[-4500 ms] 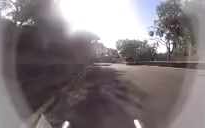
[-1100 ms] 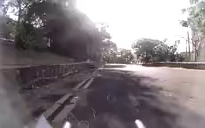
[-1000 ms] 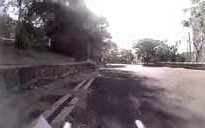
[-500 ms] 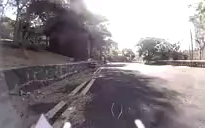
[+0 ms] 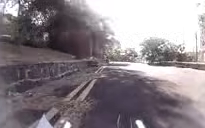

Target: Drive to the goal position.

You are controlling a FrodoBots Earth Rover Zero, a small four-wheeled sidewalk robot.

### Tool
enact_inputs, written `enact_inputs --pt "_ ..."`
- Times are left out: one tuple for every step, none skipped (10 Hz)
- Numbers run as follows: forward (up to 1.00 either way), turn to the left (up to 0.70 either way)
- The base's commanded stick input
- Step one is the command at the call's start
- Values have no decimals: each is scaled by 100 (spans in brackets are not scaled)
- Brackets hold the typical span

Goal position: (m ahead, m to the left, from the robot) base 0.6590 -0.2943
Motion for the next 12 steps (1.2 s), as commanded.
enact_inputs --pt "70 0" --pt "70 0" --pt "70 0" --pt "70 0" --pt "70 0" --pt "70 -3" --pt "70 -11" --pt "70 -19" --pt "70 -26" --pt "70 -31" --pt "70 -35" --pt "70 -35"
